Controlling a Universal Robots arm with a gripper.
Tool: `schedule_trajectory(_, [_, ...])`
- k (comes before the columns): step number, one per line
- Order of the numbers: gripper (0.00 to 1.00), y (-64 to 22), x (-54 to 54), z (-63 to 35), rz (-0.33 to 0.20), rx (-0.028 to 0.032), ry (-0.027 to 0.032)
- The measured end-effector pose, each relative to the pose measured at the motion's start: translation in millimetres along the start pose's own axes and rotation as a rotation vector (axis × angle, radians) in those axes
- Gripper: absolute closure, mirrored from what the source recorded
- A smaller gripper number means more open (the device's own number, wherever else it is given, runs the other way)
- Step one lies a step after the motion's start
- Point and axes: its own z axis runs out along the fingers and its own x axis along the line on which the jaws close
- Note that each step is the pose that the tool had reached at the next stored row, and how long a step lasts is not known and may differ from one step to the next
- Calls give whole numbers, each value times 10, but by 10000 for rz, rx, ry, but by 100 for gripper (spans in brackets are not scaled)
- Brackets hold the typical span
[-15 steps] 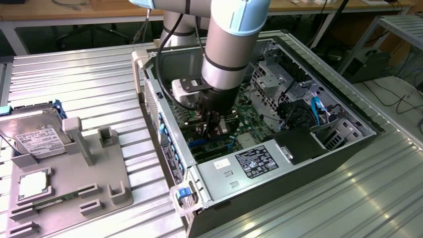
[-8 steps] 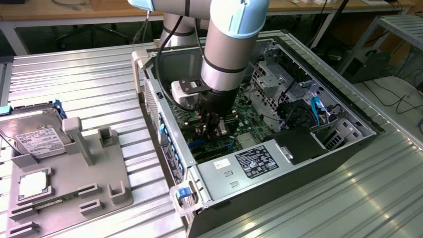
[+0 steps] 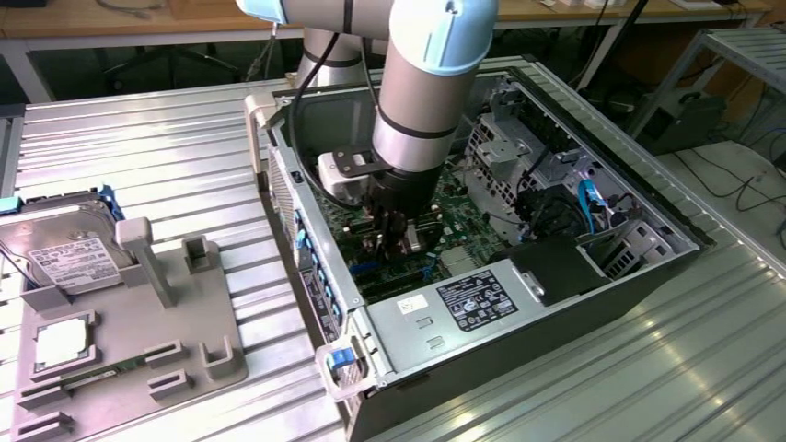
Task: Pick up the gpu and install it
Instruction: 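Insert the gpu into the slot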
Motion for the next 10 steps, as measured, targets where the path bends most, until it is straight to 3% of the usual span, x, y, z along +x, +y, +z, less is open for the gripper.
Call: schedule_trajectory(10, [70, 2, -14, 14, 2, 0, -3])
